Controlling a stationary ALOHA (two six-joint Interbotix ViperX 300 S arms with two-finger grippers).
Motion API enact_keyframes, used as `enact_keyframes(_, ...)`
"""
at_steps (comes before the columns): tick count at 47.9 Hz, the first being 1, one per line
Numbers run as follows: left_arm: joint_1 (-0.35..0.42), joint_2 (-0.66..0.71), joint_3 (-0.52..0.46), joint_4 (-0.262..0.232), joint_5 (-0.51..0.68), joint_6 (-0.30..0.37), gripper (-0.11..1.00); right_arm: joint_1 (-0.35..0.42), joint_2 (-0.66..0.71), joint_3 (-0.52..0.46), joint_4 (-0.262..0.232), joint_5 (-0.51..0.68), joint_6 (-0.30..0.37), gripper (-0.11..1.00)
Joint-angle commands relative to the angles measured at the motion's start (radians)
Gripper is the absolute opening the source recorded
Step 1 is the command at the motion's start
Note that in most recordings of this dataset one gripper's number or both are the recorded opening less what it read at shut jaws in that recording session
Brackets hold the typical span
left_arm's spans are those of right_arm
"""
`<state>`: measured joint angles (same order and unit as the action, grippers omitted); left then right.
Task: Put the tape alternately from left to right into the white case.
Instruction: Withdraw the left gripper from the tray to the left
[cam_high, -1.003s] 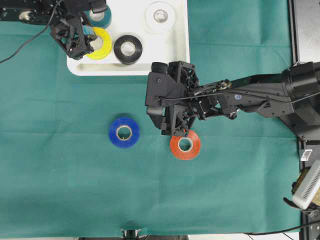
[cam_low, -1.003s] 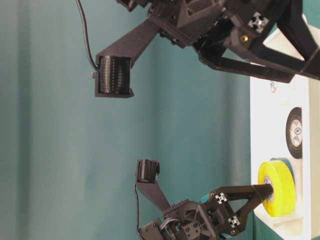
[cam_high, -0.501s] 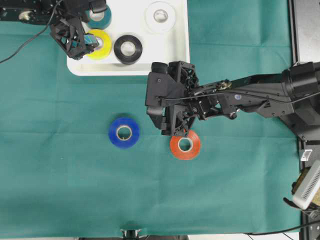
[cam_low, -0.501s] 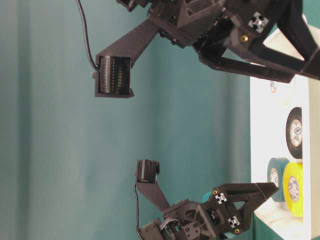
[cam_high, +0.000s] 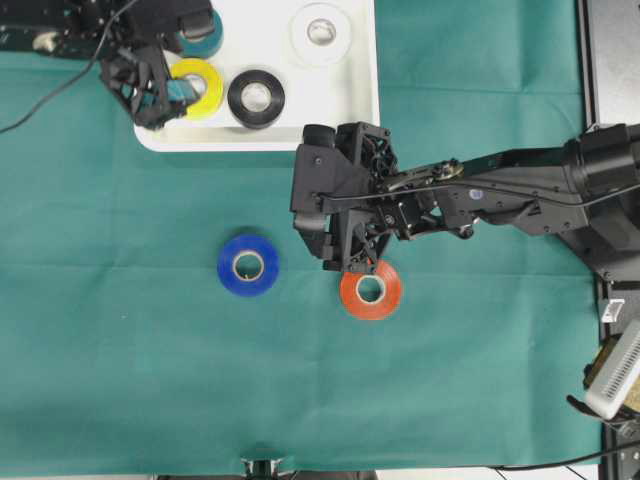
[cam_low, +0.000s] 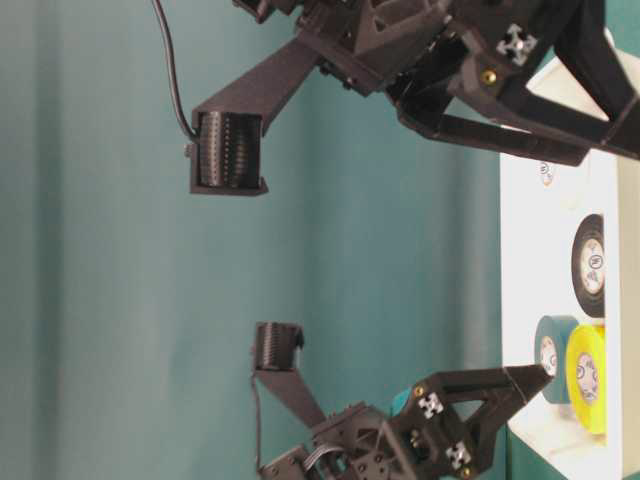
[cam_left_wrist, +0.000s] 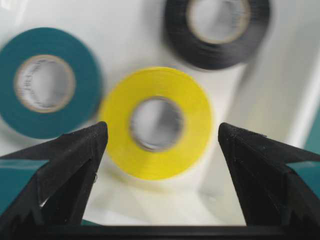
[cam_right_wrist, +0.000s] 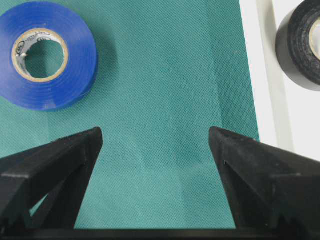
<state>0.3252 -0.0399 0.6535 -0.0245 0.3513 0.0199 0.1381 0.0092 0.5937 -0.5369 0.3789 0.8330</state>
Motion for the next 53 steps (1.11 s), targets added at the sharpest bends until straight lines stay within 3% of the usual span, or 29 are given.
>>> enact_keyframes(1,-0.034,-0.049,0.002,0.002,-0.002,-0.002,0.99,0.003,-0.023,-0.009,-0.003,-0.006,0.002,0.78)
enact_keyframes(29,-0.261,-0.175,0.107,-0.002,0.006,-0.008,0.99,0.003,-0.023,-0.009,-0.003,-0.006,-0.002,0.78)
enact_keyframes(53,-0.272,-0.172,0.11,-0.002,0.002,-0.008,0.99,0.003,-0.028,-0.006,-0.003,-0.006,-0.003,0.78)
